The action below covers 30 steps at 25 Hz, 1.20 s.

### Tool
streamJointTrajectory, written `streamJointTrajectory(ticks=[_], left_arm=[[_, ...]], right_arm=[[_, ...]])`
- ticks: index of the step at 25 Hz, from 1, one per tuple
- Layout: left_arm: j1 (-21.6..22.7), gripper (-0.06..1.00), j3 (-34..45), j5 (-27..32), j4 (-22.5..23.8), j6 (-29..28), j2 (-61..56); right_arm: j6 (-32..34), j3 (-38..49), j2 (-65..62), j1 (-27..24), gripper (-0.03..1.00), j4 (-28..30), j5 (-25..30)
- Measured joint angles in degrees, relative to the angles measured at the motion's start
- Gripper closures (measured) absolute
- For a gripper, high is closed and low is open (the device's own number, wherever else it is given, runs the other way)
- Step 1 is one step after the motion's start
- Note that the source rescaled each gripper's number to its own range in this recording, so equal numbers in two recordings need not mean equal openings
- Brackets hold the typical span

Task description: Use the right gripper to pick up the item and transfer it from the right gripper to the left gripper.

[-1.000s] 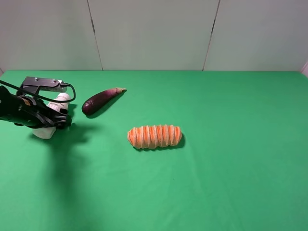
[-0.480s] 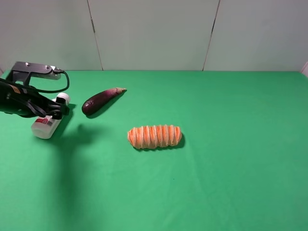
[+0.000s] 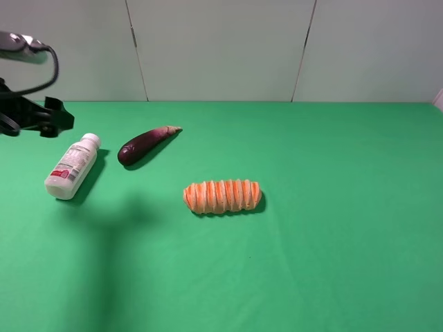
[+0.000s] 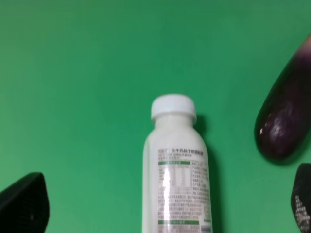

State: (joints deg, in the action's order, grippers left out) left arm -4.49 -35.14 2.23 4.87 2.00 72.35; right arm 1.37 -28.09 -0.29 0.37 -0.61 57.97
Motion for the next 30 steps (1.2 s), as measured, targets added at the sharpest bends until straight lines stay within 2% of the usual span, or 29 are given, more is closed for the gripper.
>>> streamJointTrajectory(ticks=[14,23,30], left_arm=[[0.0,-0.05,0.0,20.9,0.0,-0.01,-28.09],[0.0,-0.05,0.0,35.91,0.0,-0.01,-38.68],[0.0,-0.05,0.0,45.3,0.0,-0.01,-51.13]], right_arm=[[0.0,0.0,0.0,0.0,-0.03,0.0,0.0],[0.0,0.0,0.0,0.0,-0.03,-0.05,0.06],[0.0,0.0,0.0,0.0,-0.03,-0.05,0.06]])
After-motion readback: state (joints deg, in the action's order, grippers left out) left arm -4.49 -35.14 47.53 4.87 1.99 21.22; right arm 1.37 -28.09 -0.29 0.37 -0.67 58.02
